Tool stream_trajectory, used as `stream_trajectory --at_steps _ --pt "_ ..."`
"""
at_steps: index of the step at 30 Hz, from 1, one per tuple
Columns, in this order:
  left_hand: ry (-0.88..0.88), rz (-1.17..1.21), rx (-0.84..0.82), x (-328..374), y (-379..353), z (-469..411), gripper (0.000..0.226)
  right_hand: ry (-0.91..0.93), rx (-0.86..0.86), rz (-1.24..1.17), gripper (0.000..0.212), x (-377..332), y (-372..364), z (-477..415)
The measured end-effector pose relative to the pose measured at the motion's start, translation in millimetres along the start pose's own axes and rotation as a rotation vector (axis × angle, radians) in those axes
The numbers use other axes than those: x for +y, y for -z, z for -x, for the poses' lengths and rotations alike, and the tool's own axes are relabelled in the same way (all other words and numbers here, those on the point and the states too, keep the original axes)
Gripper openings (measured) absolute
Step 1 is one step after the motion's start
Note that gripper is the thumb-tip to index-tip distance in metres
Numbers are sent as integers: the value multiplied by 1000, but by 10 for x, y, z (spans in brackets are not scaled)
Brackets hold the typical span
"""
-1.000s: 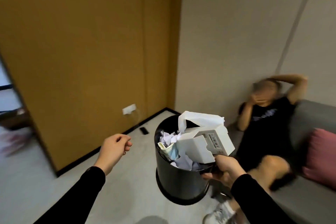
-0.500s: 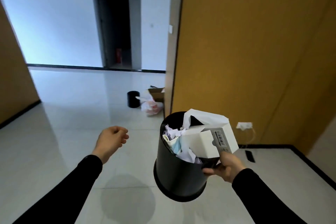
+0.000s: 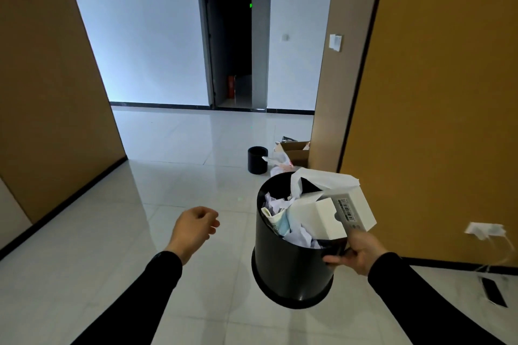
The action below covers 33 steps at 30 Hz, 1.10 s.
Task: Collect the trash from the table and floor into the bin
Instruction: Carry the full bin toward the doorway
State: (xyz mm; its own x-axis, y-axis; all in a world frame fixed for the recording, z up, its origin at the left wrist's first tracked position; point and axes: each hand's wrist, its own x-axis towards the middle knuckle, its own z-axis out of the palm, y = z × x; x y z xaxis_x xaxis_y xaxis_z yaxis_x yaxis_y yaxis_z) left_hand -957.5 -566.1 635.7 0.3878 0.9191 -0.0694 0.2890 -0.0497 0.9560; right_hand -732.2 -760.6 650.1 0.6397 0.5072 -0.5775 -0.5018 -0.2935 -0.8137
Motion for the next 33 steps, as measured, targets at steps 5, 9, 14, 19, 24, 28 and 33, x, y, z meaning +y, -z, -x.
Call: stream_trajectory --at_steps 5,9,14,19,24,28,33 --pt "21 -41 -13 -10 -169 -725 15 -47 -14 43 14 -276 -251 -715" --pt "16 -52 -11 90 -458 -1523 15 -76 -11 34 13 -620 -436 -1516" --pt "36 -69 3 270 -813 -2534 15 -76 -32 1 14 -1186 -673 -2594" --pt "65 -63 17 359 -1022 -3417 15 -58 -35 -41 12 -1692 -890 -3417" --pt "105 -50 0 302 -1177 -4323 16 -90 21 -12 12 -2081 -1223 -4138" --pt "94 -29 -36 271 -1216 -5182 15 -119 54 -17 14 -2272 -1580 -4720" --pt "107 14 -116 224 -1238 -6278 14 -114 147 -107 13 -2516 -2005 -5277"
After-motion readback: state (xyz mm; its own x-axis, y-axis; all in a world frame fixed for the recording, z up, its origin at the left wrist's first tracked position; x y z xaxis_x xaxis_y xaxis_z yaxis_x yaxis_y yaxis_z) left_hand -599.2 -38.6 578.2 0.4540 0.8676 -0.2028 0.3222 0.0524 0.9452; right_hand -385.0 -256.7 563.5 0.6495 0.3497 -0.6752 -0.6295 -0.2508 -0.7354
